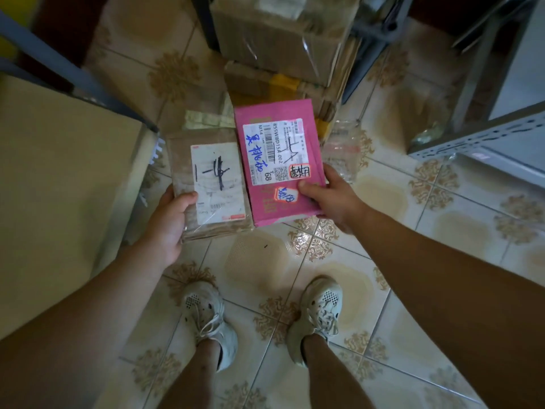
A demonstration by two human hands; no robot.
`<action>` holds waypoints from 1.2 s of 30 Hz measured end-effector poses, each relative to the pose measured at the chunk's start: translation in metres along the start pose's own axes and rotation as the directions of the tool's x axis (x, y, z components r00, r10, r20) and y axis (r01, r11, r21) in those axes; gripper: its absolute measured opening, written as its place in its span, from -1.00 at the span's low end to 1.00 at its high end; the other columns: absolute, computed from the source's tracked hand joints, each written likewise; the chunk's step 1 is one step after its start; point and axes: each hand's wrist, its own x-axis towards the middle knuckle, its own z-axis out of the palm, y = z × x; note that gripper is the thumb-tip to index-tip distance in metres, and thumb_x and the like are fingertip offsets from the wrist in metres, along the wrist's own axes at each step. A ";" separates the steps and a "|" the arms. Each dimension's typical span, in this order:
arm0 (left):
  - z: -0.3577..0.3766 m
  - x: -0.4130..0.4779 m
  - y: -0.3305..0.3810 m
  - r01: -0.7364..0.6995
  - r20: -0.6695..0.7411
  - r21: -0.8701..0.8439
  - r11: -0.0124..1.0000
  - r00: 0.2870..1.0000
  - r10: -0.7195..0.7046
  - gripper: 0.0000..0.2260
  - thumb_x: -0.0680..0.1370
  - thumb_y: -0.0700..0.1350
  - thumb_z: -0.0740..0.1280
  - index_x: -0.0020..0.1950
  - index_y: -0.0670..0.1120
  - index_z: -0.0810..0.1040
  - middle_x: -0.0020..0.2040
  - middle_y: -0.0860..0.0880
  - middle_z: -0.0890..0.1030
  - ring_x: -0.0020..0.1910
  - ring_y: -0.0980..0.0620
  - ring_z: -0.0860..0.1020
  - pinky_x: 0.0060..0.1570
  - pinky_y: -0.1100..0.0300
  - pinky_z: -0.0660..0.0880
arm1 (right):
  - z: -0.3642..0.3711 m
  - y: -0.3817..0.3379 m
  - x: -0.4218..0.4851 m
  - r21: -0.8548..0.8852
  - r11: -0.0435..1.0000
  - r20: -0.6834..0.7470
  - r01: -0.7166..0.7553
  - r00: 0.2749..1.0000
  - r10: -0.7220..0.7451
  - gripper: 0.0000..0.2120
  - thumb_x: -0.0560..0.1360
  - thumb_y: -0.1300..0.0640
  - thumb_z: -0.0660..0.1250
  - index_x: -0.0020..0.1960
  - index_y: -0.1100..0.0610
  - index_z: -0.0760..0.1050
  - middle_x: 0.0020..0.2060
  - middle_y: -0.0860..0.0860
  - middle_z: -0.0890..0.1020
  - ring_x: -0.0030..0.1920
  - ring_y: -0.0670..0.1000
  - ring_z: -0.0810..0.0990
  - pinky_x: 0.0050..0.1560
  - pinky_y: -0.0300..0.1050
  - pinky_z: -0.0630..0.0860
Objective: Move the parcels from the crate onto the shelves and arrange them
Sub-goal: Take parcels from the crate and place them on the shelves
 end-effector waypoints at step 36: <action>0.137 -0.611 0.238 -0.732 0.738 -0.055 0.679 0.428 0.521 -0.54 0.56 -0.22 0.35 0.41 0.08 0.39 0.14 -0.03 0.64 -0.01 -0.06 0.66 -0.12 0.04 0.60 | -0.077 -0.122 -0.736 0.007 0.728 -0.888 0.686 0.339 -0.310 -0.50 0.48 0.12 0.48 0.31 -0.10 0.33 0.02 -0.08 0.68 -0.07 -0.07 0.71 0.06 0.04 0.64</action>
